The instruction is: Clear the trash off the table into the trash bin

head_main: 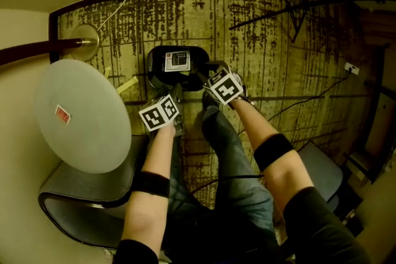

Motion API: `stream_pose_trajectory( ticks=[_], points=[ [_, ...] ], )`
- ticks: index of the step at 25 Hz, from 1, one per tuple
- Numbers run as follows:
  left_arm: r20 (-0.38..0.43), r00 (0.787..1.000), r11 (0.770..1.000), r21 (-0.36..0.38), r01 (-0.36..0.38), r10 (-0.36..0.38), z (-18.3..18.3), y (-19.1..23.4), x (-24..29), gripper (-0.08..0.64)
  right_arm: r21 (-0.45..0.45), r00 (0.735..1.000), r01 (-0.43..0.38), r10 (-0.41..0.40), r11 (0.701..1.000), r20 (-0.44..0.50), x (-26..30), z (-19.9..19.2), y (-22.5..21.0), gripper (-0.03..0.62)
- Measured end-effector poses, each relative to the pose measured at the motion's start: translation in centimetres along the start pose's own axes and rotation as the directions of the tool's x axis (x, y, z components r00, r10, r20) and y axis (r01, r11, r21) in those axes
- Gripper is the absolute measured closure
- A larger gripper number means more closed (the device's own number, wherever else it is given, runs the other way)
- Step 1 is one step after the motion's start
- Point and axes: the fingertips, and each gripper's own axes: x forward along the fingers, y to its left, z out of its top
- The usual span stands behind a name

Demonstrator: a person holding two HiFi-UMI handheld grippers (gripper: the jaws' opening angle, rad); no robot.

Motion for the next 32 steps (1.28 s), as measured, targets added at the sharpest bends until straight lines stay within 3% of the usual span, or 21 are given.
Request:
stream_pose_trajectory(
  ticks=[4,9,13,18,23,26,32],
  points=[
    [0.098,0.995,0.999,0.034,0.024,-0.027,3.0,-4.6,-7.5,0.438,0.009,0.998,0.016,-0.017,1.0,0.056,-7.0,3.3,3.1,0.566],
    [0.209,0.976,0.989,0.143,0.037,-0.067,7.2,-10.4,-17.2,0.559,0.007,0.989,0.059,-0.06,0.998,0.138,-16.1,8.3,6.2,0.592],
    [0.298,0.952,0.974,0.226,0.005,-0.074,9.6,-13.0,-24.6,0.56,0.002,0.972,0.082,-0.08,0.997,0.222,-21.9,11.8,8.2,0.592],
    [0.4,0.913,0.949,0.312,-0.055,-0.079,11.3,-10.6,-32.2,0.56,-0.021,0.941,0.117,-0.104,0.993,0.322,-25.3,15.9,12.3,0.592],
    [0.483,0.876,0.958,0.249,-0.139,0.002,12.4,-7.8,-38.9,0.559,-0.108,0.932,0.082,-0.038,0.991,0.362,-27.5,19.7,16.2,0.592],
    [0.542,0.837,0.96,0.181,-0.212,0.083,12.2,-5.6,-43.2,0.559,-0.183,0.932,0.028,0.04,0.983,0.36,-27.3,21.6,19.4,0.592],
    [0.612,0.752,0.952,0.0,-0.308,0.243,9.7,1.1,-51.1,0.559,-0.391,0.933,-0.085,0.21,0.916,0.291,-24.9,24.9,29.7,0.591]
  ],
)
